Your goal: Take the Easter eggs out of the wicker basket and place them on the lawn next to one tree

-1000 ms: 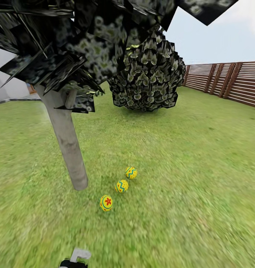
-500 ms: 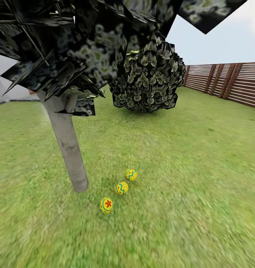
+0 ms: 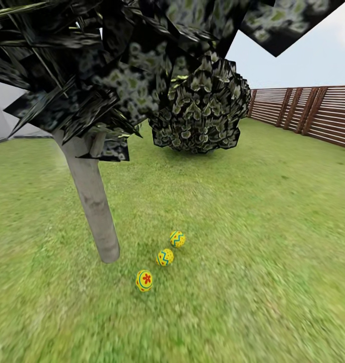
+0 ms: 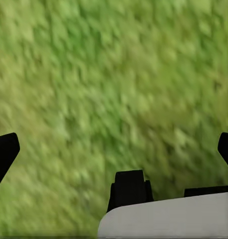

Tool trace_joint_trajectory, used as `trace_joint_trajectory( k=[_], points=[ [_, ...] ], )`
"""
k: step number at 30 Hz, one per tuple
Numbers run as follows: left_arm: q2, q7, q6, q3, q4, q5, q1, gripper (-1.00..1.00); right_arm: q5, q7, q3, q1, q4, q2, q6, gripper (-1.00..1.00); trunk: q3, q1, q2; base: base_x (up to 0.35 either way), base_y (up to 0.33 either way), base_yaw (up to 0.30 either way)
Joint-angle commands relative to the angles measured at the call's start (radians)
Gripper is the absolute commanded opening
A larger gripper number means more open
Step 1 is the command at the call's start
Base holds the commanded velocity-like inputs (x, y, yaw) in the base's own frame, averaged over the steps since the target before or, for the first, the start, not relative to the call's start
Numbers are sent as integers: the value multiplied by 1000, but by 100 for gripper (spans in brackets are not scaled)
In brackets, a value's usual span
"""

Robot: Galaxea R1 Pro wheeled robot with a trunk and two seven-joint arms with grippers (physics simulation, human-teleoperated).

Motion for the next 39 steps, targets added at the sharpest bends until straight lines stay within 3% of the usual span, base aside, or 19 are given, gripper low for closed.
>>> trace_joint_trajectory(
  k=[1,7,25,39],
  points=[
    [0,3,-4,-9,0,9,3,100,-12,5,-2,0,2,4,3,100,2,-4,7,0,0,0],
    [0,3,-6,-9,10,9,13,100,-17,5,-1,0,9,10,3,100,21,-27,49,0,0,0],
    [0,3,-6,-9,21,9,46,100,-13,6,2,0,165,11,3,100,78,-96,175,0,0,0],
    [0,3,-6,-9,21,9,48,100,-12,6,1,0,181,11,4,100,121,-150,273,0,0,0]
  ],
)
